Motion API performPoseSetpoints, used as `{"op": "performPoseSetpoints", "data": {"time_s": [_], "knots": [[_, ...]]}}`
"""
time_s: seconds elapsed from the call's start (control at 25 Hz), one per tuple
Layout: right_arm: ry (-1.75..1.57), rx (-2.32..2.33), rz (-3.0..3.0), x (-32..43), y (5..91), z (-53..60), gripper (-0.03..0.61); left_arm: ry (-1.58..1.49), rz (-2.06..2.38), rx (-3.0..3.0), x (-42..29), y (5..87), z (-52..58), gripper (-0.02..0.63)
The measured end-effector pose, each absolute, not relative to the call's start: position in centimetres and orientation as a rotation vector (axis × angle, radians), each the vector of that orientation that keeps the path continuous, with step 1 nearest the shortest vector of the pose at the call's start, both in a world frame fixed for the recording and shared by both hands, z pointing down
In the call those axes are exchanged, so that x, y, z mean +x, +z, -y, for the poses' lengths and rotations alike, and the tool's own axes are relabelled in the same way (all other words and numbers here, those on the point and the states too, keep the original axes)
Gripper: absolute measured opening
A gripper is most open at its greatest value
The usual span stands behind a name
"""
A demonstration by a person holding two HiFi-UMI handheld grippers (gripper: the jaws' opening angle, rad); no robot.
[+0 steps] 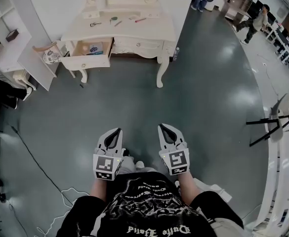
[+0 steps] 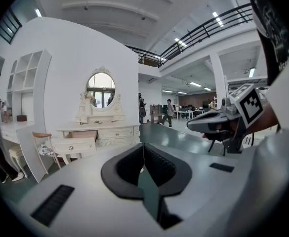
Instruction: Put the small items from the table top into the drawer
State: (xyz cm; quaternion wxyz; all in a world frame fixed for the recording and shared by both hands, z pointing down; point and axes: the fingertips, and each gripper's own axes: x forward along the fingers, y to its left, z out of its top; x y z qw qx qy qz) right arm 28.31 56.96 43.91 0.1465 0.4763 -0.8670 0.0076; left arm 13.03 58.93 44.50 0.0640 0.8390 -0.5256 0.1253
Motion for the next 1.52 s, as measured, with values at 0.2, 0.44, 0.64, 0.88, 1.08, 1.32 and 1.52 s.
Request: {"op": "performPoseSetpoints", "data": {"time_s": [0.2,0.44,0.64,0.88,1.08,1.32,1.52], "knots": [[0.027,1.378,2.488,28.8,43.9,-56.6,0.011,0.364,1.598,2.527,13.2,44.5,-58.2,0.018],[0.032,1.401,2.474,29.3,44.5,-55.0,0.011,0.361,1.571,2.555,13.9,44.8,-56.4,0.018],[0.046,1.404,2.461,28.5,44.7,-53.2,0.011,0.349,1.561,2.545,12.8,44.9,-54.3,0.018],[0.077,1.443,2.439,27.1,45.2,-49.7,0.011,0.352,1.535,2.534,10.4,45.6,-50.8,0.017],[0.113,1.468,2.414,24.7,45.4,-45.8,0.011,0.358,1.489,2.552,8.1,45.4,-46.2,0.018],[0.111,1.505,2.397,21.2,44.3,-40.5,0.011,0.34,1.418,2.612,5.6,44.3,-40.6,0.018],[0.152,1.535,2.378,18.4,44.3,-37.1,0.011,0.356,1.338,2.645,3.6,44.2,-37.4,0.018]]}}
